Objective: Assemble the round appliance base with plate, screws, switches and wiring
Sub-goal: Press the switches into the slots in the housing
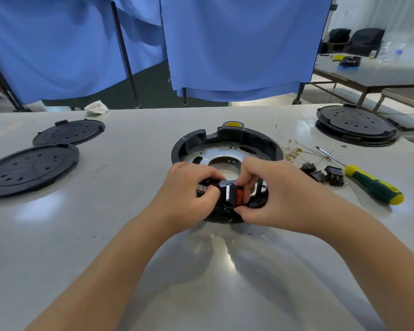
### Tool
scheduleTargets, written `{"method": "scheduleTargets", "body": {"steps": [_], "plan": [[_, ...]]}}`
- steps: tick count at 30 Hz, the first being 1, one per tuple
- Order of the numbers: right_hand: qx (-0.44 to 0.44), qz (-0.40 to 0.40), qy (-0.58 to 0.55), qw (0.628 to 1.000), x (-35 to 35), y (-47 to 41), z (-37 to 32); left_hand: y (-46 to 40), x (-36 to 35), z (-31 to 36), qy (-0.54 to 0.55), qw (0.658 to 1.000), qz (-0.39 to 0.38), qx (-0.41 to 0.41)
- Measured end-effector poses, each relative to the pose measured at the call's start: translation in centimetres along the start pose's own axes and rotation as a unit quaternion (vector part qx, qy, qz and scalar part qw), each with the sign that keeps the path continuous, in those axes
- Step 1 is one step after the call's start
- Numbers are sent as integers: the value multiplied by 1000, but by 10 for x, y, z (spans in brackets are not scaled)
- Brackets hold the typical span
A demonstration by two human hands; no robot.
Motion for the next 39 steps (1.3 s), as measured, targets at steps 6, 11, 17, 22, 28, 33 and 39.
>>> {"method": "scheduleTargets", "body": {"steps": [6, 11, 17, 22, 28, 33, 39], "plan": [[21, 7, 49, 999, -4, -2, 2, 0, 0, 1, -1, 1000, -5, 0], [29, 3, 57, 998, -8, -2, 2, 0, 0, 2, 15, 1000, -12, 5], [35, 3, 52, 998, -9, -2, 3, 0, 0, 1, 14, 1000, -12, 5], [49, 24, 58, 997, -8, -2, 3, 1, 1, 2, 16, 1000, -5, 7], [62, 30, 62, 996, -8, -3, 2, 1, 2, 3, 6, 1000, -22, -1], [24, 35, 23, 999, -6, -4, 8, 1, 2, 3, 6, 1000, -25, -1], [22, 14, -13, 1000, -8, -4, 8, 1, 1, 2, 7, 999, -38, -6]]}}
Point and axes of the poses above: each hand's wrist, its own y-axis away from the middle knuckle, its own x-axis out of the back of the hand, z = x × y, the point moved 4 cm from there along -y, towards the middle knuckle, and after that the axes turned 4 degrees about z, right-handed, at the moved point
